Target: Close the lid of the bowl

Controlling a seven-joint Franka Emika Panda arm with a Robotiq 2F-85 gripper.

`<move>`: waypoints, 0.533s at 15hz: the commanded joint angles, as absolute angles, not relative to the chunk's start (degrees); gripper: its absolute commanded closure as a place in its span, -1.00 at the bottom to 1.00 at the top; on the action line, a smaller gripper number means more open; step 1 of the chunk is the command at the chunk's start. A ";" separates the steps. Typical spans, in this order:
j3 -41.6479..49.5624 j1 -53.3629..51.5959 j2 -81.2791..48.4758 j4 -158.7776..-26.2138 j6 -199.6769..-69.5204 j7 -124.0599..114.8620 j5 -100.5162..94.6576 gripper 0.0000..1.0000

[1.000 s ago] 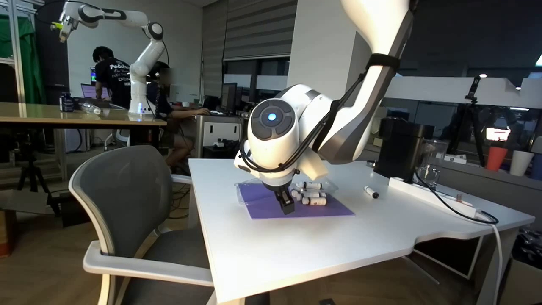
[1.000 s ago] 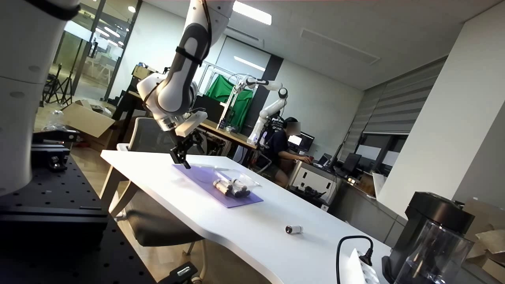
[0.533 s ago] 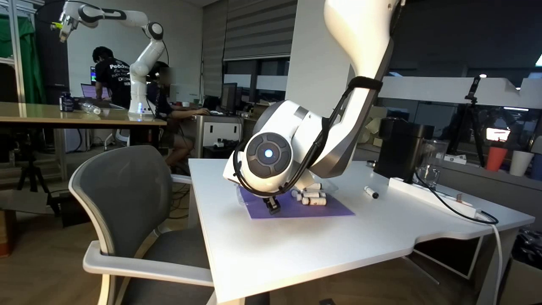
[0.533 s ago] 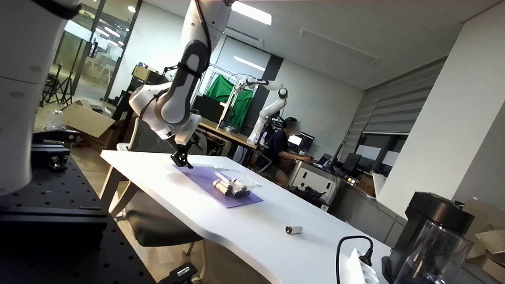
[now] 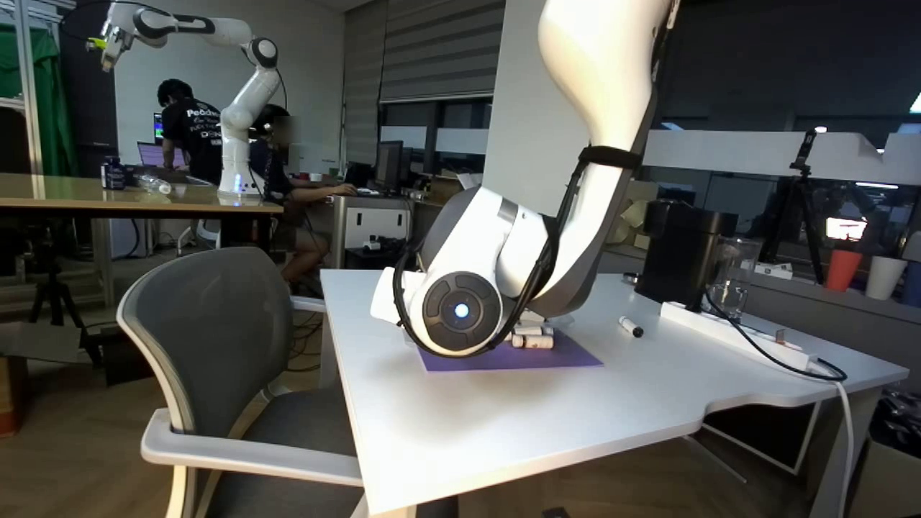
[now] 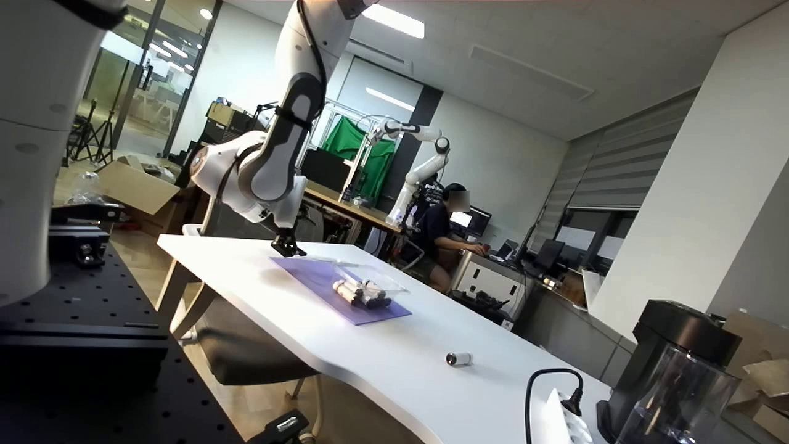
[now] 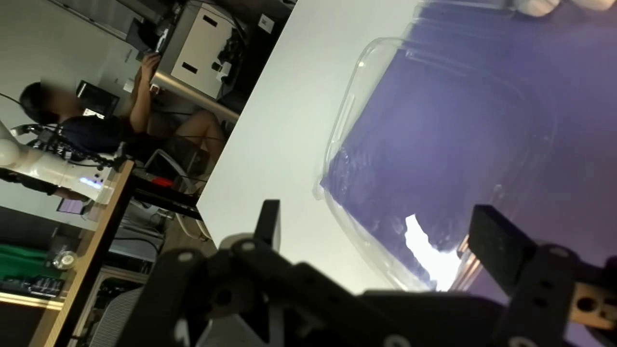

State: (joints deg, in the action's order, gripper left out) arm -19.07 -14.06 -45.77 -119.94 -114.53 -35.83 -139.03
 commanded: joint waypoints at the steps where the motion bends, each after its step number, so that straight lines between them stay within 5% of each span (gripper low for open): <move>1: -19.95 -12.66 -45.47 -120.59 -115.40 -37.15 -139.26 -1.00; 8: -20.70 -8.98 -46.02 -117.29 -126.13 -34.56 -130.64 -1.00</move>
State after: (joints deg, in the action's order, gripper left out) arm -20.63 -10.18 -45.89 -118.56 -123.88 -34.08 -131.23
